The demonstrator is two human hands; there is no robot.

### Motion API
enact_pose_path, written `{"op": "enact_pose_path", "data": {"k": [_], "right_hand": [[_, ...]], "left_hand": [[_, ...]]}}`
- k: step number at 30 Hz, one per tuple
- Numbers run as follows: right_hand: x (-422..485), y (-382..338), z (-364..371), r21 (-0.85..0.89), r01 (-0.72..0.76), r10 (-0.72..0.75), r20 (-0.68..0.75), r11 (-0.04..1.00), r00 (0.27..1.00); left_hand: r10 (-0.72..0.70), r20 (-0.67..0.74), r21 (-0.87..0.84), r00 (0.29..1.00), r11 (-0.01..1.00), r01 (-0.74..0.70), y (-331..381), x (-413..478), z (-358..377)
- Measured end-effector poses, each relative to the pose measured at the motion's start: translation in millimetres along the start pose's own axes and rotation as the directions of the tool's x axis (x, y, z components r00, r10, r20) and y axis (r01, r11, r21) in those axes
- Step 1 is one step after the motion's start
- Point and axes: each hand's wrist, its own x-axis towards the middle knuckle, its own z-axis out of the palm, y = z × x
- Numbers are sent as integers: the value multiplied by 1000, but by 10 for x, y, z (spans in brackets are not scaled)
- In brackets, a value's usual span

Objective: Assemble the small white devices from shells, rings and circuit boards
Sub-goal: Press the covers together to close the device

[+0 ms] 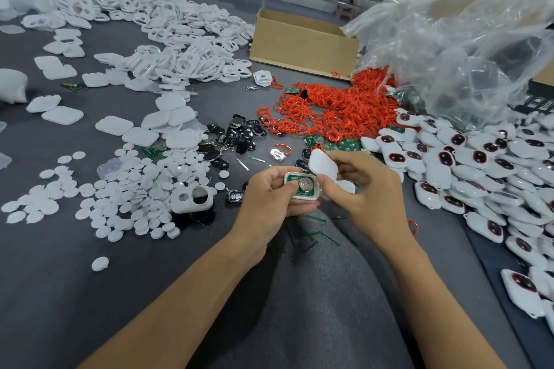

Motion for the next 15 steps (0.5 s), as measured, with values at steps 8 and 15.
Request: {"op": "enact_pose_path", "data": {"k": [8,15], "right_hand": [[8,38,-27,50,-54,54,-2,997,999],[8,-20,-48,274,-204,152,199,940,968]], "left_hand": [[-4,15,-15,1000,1000,4,-2,1,-14],[-10,6,-10,1000,1000,10,10,3,-7]]}}
